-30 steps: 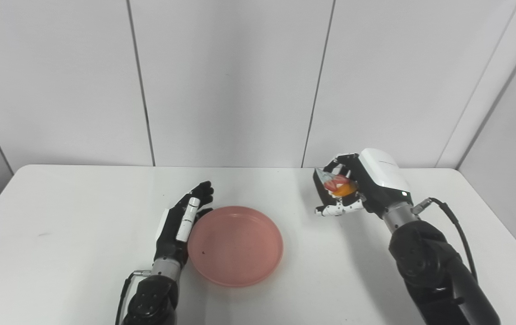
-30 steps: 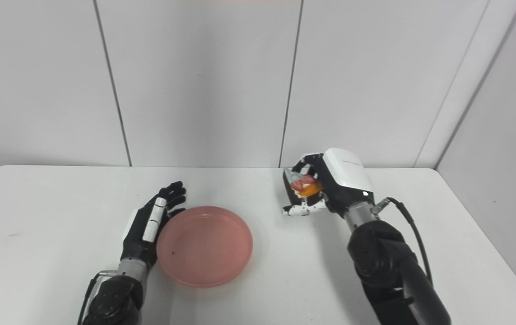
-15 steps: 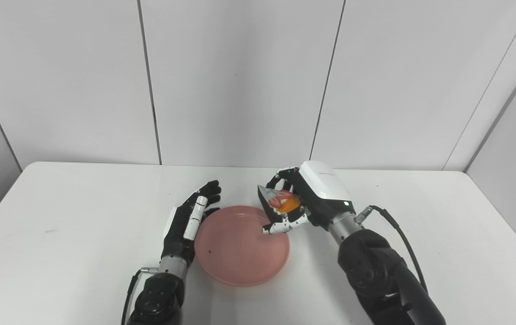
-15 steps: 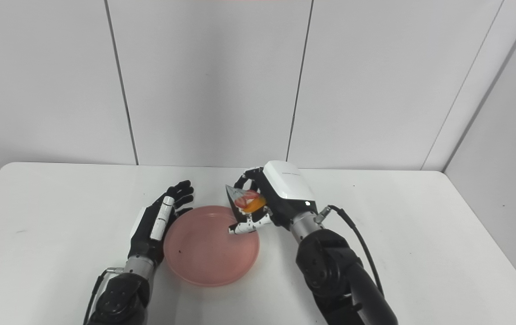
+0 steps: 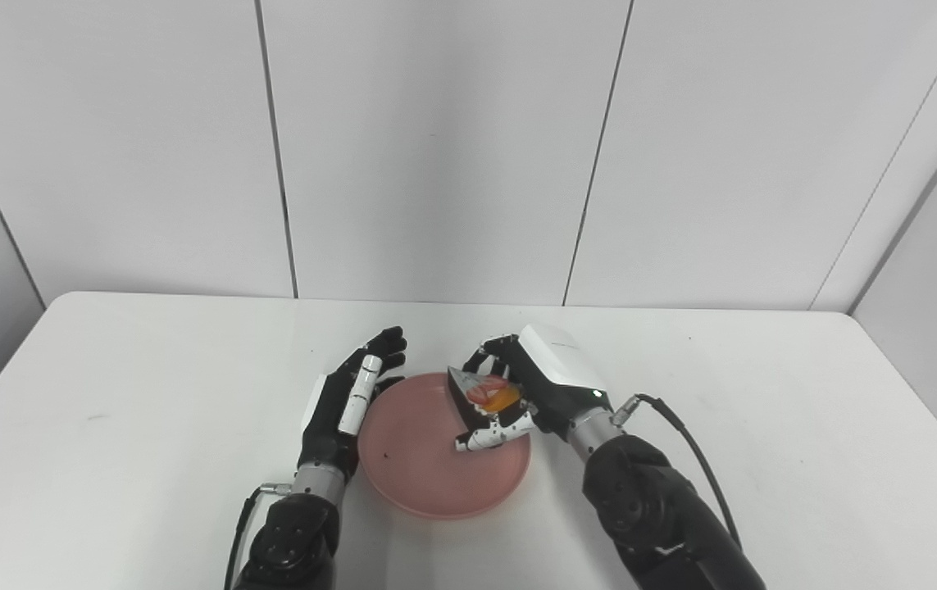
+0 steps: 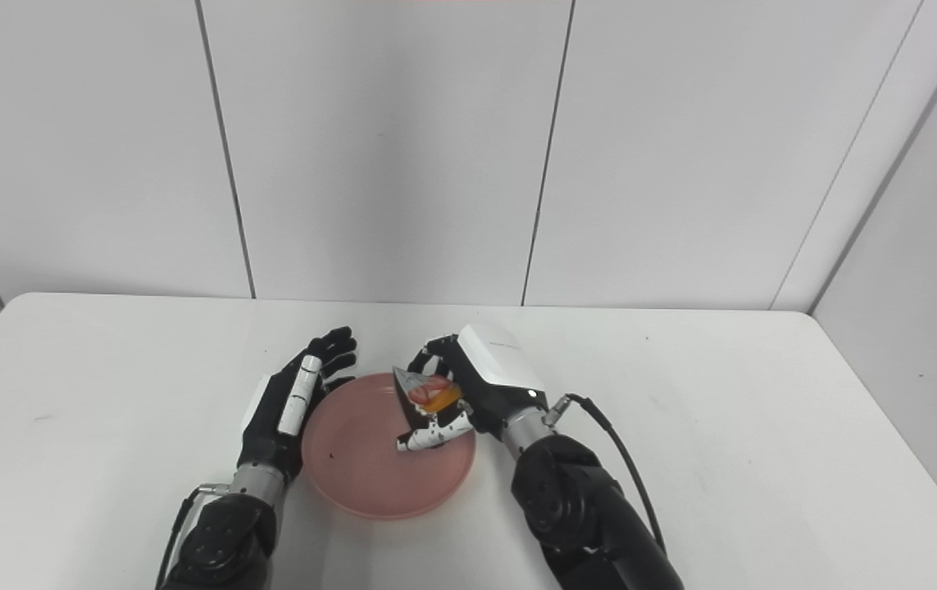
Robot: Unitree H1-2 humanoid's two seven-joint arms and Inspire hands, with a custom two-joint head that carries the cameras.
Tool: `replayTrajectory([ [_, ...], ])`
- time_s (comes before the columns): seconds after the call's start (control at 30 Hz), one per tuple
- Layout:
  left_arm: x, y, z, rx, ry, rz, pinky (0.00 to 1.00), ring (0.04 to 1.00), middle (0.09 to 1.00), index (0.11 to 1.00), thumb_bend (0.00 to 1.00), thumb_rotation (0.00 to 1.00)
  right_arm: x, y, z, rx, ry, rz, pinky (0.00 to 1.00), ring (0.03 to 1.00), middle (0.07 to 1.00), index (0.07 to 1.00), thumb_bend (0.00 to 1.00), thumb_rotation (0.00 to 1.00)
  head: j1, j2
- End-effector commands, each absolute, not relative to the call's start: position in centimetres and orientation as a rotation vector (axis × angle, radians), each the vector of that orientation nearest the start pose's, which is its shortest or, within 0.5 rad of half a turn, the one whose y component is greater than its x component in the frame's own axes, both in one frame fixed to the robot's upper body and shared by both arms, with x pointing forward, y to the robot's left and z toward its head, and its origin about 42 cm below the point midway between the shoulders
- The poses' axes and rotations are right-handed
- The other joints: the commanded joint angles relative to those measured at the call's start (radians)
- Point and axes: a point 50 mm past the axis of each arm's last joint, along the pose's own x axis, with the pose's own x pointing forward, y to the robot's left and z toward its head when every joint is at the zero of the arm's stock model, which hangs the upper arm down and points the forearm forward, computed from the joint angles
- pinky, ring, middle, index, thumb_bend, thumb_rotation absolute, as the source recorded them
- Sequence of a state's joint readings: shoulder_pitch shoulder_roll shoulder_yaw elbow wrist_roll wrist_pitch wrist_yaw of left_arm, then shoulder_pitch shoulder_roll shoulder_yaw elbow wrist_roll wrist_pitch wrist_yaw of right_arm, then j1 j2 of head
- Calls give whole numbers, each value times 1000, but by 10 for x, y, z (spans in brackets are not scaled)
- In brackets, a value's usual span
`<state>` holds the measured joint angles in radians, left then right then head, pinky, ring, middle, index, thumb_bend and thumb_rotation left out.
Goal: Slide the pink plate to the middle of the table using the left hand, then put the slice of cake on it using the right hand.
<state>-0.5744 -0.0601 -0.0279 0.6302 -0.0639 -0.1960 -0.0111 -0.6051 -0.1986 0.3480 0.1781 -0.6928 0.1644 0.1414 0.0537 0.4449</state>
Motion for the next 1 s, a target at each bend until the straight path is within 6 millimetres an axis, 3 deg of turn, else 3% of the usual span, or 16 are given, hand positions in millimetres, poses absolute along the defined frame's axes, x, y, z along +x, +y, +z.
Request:
replayTrajectory([
  [0.0,428,102,103,-77,36,-240,757,843,834,766,718,925,447,-129,258,-1016,-432,286,169,230,330,491,518,126,2,0],
  [0.37,429,100,104,-62,23,-245,732,841,833,760,696,935,452,-113,227,-1013,-426,355,191,252,343,491,516,123,4,2],
  [0.43,429,100,104,-58,25,-248,732,847,843,789,698,936,452,-112,225,-1013,-423,360,213,273,451,490,527,20,4,2],
  [0.6,429,100,104,-48,32,-246,735,851,849,819,692,936,452,-109,224,-1019,-442,360,216,277,472,490,530,0,0,1],
  [0.7,429,101,104,-44,43,-247,741,859,880,880,711,942,451,-111,225,-1040,-475,351,277,350,479,491,530,6,-1,0],
  [0.73,428,101,105,-49,45,-247,745,864,888,890,710,939,450,-112,225,-1047,-486,350,300,374,484,545,626,113,0,1],
  [0.77,428,101,105,-54,47,-247,746,865,889,892,709,938,449,-113,226,-1061,-499,347,306,381,485,563,660,151,0,2],
  [0.83,428,101,105,-68,48,-249,752,863,888,871,713,927,447,-115,227,-1120,-536,340,354,437,528,633,780,343,-1,3],
  [0.97,428,103,105,-71,50,-253,737,846,873,853,714,923,443,-118,227,-1209,-586,328,456,551,635,666,805,430,-3,4],
])
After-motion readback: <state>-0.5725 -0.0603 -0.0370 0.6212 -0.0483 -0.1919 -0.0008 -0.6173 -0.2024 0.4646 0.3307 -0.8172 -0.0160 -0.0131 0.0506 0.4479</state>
